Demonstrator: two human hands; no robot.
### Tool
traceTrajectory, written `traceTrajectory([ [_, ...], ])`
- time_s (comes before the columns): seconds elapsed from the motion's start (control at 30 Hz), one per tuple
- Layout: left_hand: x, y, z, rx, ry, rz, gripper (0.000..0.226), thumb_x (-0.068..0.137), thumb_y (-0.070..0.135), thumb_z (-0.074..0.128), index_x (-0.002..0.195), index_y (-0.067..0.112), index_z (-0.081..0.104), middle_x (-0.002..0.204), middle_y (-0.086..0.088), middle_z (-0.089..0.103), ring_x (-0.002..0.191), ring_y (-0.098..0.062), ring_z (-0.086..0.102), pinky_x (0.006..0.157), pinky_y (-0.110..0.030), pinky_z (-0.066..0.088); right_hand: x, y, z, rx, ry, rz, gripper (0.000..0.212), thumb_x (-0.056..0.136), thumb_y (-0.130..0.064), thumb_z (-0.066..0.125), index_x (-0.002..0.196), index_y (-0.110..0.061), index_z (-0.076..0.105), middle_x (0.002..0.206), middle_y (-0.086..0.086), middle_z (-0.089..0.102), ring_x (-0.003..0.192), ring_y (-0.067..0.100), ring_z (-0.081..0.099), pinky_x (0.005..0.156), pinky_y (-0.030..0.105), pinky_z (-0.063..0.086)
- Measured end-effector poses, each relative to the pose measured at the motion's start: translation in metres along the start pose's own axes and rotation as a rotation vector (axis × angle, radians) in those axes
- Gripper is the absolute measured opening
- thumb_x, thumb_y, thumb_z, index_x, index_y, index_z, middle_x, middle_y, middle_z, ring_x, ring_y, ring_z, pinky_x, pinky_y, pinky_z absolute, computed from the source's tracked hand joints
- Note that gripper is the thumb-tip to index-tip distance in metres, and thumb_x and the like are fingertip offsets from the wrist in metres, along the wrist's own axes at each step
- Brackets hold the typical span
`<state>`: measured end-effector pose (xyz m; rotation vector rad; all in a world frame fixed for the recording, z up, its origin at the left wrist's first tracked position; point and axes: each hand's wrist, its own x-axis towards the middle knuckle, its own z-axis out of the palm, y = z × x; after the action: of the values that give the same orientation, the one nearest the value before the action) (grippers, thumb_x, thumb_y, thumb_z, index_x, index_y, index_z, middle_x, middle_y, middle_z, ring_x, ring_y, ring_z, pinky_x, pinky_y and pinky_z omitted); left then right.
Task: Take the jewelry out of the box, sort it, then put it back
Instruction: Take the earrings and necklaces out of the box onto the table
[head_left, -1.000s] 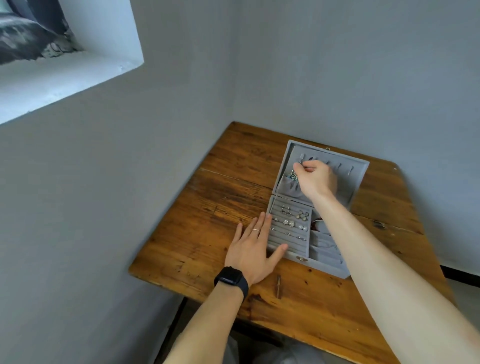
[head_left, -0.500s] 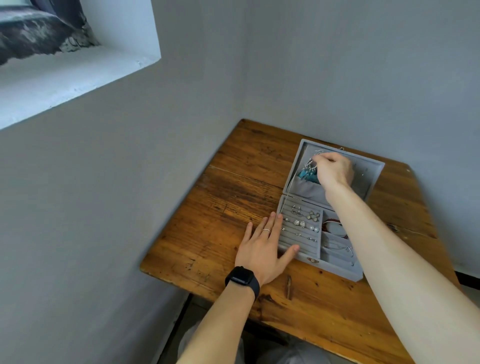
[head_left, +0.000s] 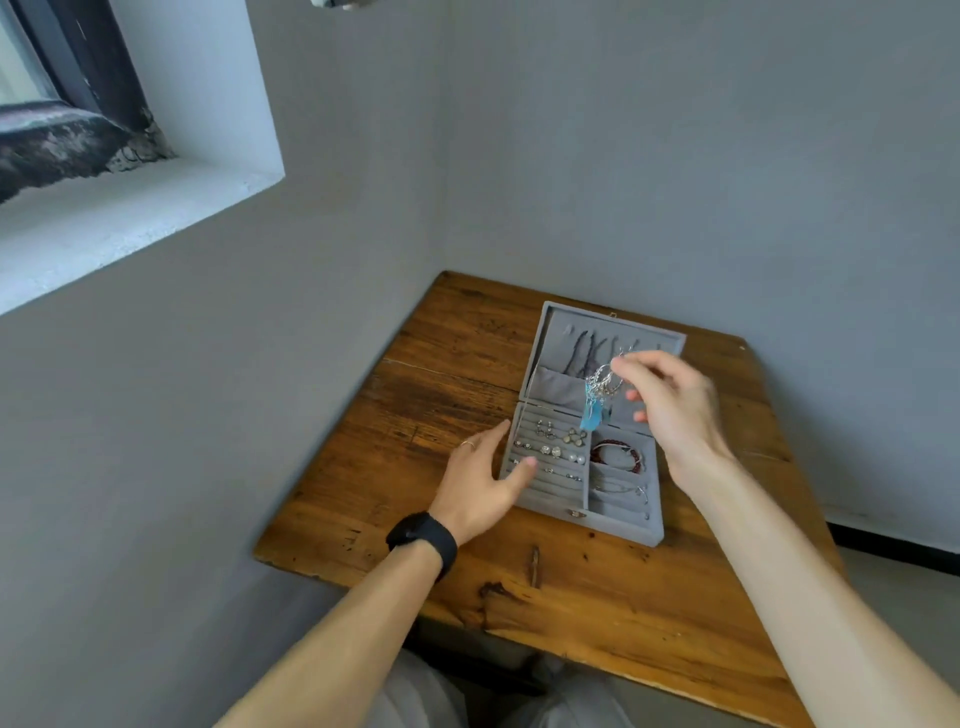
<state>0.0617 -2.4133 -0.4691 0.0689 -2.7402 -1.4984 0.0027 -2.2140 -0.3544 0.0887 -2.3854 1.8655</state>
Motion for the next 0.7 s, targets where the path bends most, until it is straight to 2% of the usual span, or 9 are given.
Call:
traceTrajectory([
  [0.1, -0.016, 0.035, -0.017, -0.116, 0.090, 0.112, 0.059, 0.089, 0.064, 0.059, 0.140, 0.035, 0.053, 0.130, 0.017, 0.062, 0.122, 0.004, 0.052, 0.098, -0.020, 0.041, -0.036, 0.007, -0.011, -0.007, -0.057, 0.009, 0.004, 0.087, -0.039, 0.072, 0.084, -0.042, 0.073, 0.086, -0.023, 0.070, 0.078, -0.007, 0.064, 0.064, 0.022, 0.046],
  [0.2, -0.037, 0.065, -0.022, -0.083, 0.080, 0.200, 0.056, 0.085, 0.068, 0.062, 0.130, 0.035, 0.063, 0.117, 0.022, 0.068, 0.110, 0.014, 0.057, 0.088, -0.009, 0.044, -0.069, 0.015, -0.015, -0.015, -0.092, 0.010, 0.003, 0.087, -0.041, 0.071, 0.085, -0.043, 0.073, 0.086, -0.021, 0.071, 0.081, -0.006, 0.064, 0.064, 0.023, 0.047],
  [0.27, -0.051, 0.075, -0.018, -0.054, 0.057, 0.247, 0.053, 0.083, 0.065, 0.067, 0.125, 0.033, 0.068, 0.113, 0.020, 0.071, 0.105, 0.013, 0.060, 0.086, -0.007, 0.047, -0.086, 0.021, -0.016, -0.021, -0.109, 0.010, 0.002, 0.087, -0.042, 0.071, 0.086, -0.042, 0.073, 0.088, -0.019, 0.072, 0.084, -0.004, 0.065, 0.066, 0.024, 0.048],
  [0.37, -0.068, 0.079, -0.008, -0.058, 0.032, 0.291, 0.040, 0.084, 0.052, 0.075, 0.116, 0.029, 0.074, 0.103, 0.015, 0.075, 0.093, 0.011, 0.066, 0.083, -0.013, 0.054, -0.108, 0.028, -0.016, -0.015, -0.145, 0.016, 0.004, 0.088, -0.040, 0.070, 0.086, -0.040, 0.074, 0.087, -0.015, 0.074, 0.088, -0.004, 0.066, 0.070, 0.023, 0.048],
  [0.43, -0.078, 0.077, -0.002, -0.066, 0.022, 0.300, 0.030, 0.087, 0.044, 0.075, 0.113, 0.028, 0.076, 0.098, 0.015, 0.076, 0.088, 0.009, 0.068, 0.080, -0.016, 0.056, -0.120, 0.031, -0.017, -0.010, -0.168, 0.027, 0.005, 0.088, -0.039, 0.071, 0.085, -0.040, 0.074, 0.086, -0.014, 0.075, 0.088, -0.004, 0.066, 0.069, 0.020, 0.048],
  [0.53, -0.090, 0.074, 0.004, -0.054, -0.009, 0.292, 0.023, 0.093, 0.037, 0.067, 0.112, 0.029, 0.076, 0.097, 0.019, 0.075, 0.090, 0.009, 0.068, 0.079, -0.010, 0.052, -0.133, 0.035, -0.021, -0.006, -0.173, 0.057, 0.004, 0.088, -0.040, 0.073, 0.086, -0.038, 0.076, 0.090, -0.019, 0.073, 0.087, -0.002, 0.067, 0.063, 0.015, 0.049],
  [0.6, -0.094, 0.073, 0.007, -0.137, -0.045, 0.203, 0.020, 0.095, 0.034, 0.065, 0.108, 0.028, 0.077, 0.096, 0.018, 0.076, 0.092, 0.004, 0.069, 0.081, -0.013, 0.052, -0.140, 0.037, -0.023, 0.006, -0.178, 0.074, 0.006, 0.089, -0.039, 0.072, 0.088, -0.036, 0.077, 0.090, -0.020, 0.073, 0.085, -0.002, 0.066, 0.059, 0.012, 0.049],
  [0.7, -0.097, 0.072, 0.008, -0.370, -0.127, -0.003, 0.018, 0.097, 0.026, 0.063, 0.102, 0.021, 0.079, 0.096, 0.005, 0.077, 0.094, -0.012, 0.072, 0.084, -0.027, 0.059, -0.146, 0.039, -0.025, 0.036, -0.188, 0.097, 0.007, 0.090, -0.036, 0.071, 0.091, -0.033, 0.077, 0.089, -0.016, 0.074, 0.081, 0.001, 0.068, 0.058, 0.011, 0.048],
])
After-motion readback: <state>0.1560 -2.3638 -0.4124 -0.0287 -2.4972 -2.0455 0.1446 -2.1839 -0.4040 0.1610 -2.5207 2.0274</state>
